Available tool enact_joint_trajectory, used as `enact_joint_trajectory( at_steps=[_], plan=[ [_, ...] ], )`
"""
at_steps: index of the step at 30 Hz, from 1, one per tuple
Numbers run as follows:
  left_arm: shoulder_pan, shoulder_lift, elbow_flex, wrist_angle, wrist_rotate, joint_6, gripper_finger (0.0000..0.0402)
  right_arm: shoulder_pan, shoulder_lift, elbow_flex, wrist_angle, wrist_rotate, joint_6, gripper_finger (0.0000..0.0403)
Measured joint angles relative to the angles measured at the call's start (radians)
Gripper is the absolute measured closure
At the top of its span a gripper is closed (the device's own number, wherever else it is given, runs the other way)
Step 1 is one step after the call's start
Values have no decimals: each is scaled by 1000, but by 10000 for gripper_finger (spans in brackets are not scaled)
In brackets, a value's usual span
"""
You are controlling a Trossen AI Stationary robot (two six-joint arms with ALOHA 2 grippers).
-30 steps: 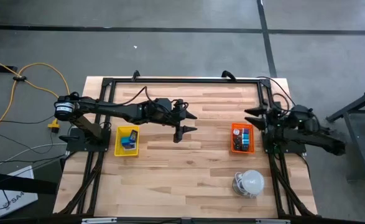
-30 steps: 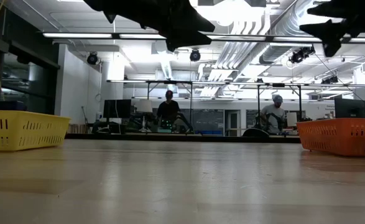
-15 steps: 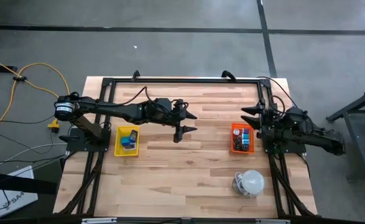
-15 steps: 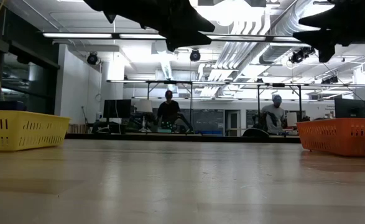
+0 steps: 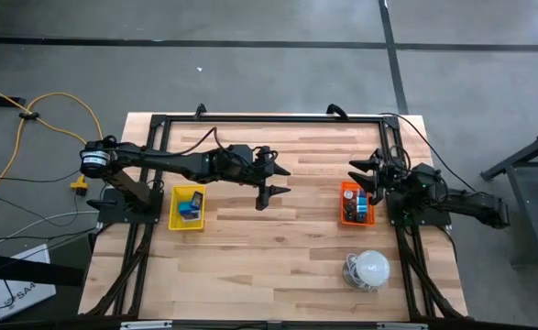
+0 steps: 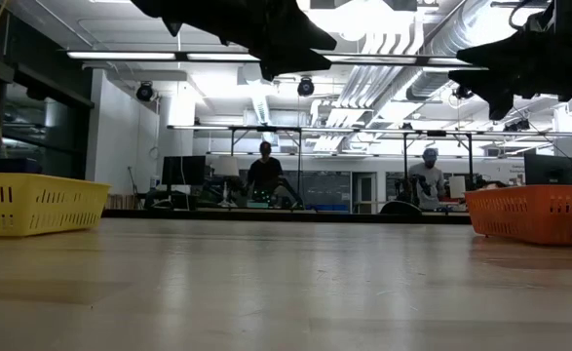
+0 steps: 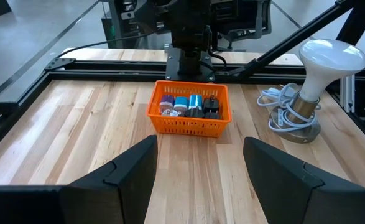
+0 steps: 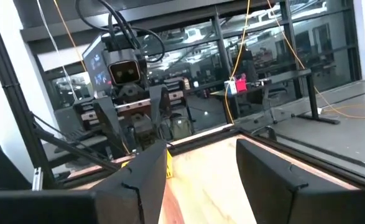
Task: Pick & Place Office items
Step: Return to Home Position
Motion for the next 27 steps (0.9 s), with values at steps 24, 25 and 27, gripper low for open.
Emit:
enact_joint_trajectory(
  at_steps=[24,25,27],
  plan=[
    [0,0,0,0,0,0,169,-4,0,-2,-192,-45,52,224],
    [0,0,0,0,0,0,169,-4,0,-2,-192,-51,53,224],
    [0,0,0,0,0,0,169,-4,0,-2,-192,-61,57,224]
  ],
)
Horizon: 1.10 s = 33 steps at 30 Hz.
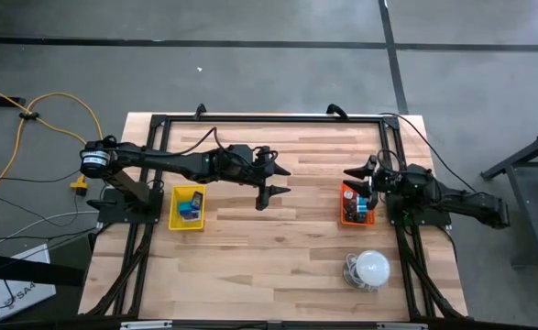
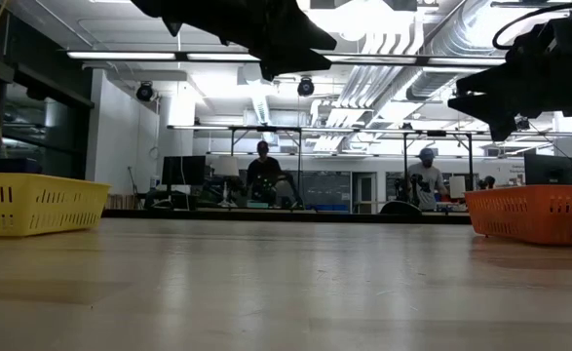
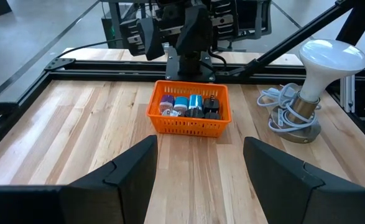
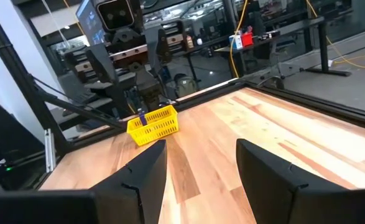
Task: Pick & Place Office items
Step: Return to Home Position
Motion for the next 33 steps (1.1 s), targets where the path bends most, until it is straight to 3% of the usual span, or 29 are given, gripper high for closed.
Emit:
enact_joint_trajectory(
  at_steps=[33],
  plan=[
    [0,0,0,0,0,0,169,0,3,-2,-1,8,-4,224]
  ],
)
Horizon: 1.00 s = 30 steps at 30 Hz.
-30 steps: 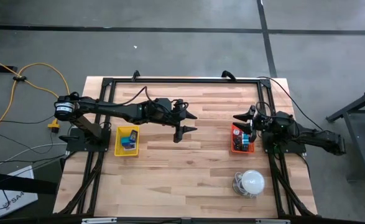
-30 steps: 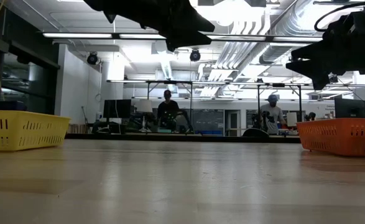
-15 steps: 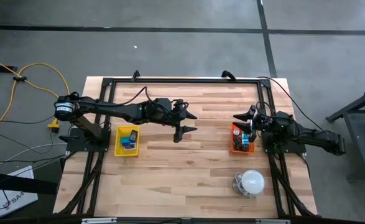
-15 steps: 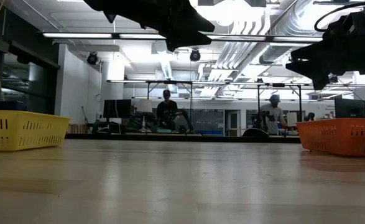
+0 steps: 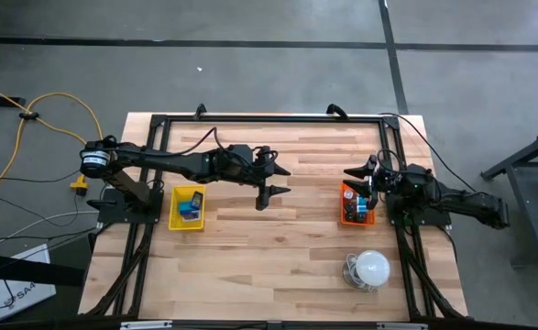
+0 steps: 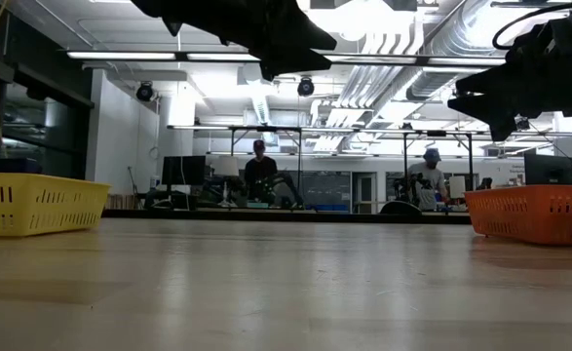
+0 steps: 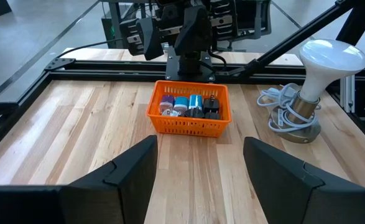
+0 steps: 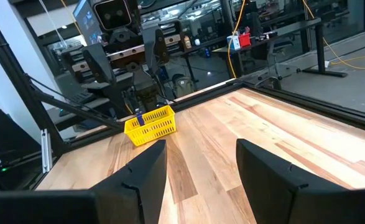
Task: Pick & Place Office items
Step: Return to Home Position
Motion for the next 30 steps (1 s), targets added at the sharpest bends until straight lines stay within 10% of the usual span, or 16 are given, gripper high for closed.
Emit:
enact_joint_trajectory(
  at_steps=[16,30],
  plan=[
    [79,-73,-16,-96,-17,31,169,0,0,0,0,0,0,224],
    [204,-370,-356,47,-27,34,169,0,3,0,5,-1,-1,224]
  ],
)
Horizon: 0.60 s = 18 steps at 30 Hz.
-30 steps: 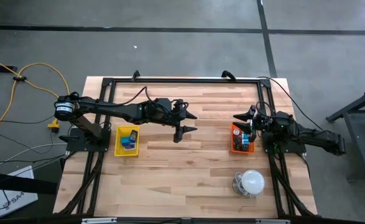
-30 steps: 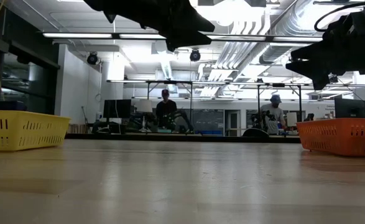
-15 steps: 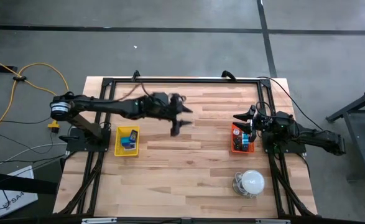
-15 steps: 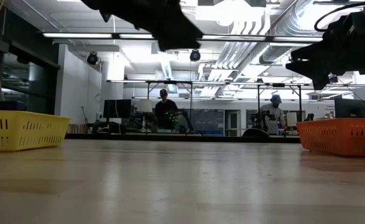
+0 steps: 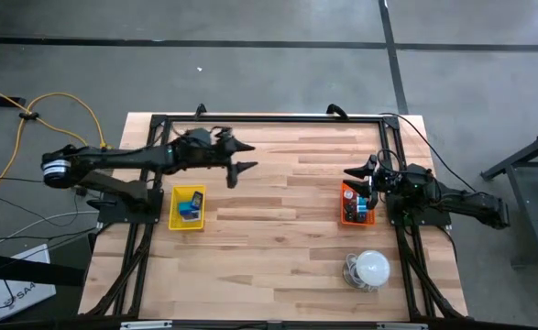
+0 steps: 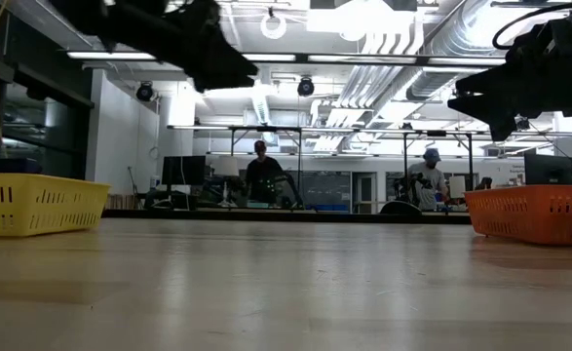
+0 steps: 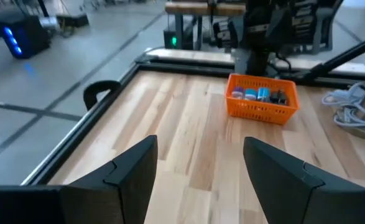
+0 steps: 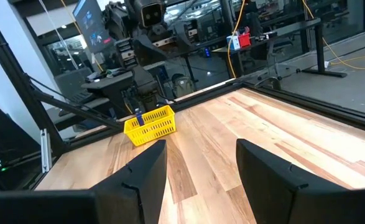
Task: Pick & Place Office items
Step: Return to Home Position
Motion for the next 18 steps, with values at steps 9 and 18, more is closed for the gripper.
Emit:
enact_joint_trajectory(
  at_steps=[9,18],
  plan=[
    [3,-206,-258,161,-67,-3,169,0,1,0,1,1,0,224],
    [3,-392,-419,205,-117,-5,169,0,1,0,1,1,0,224]
  ],
)
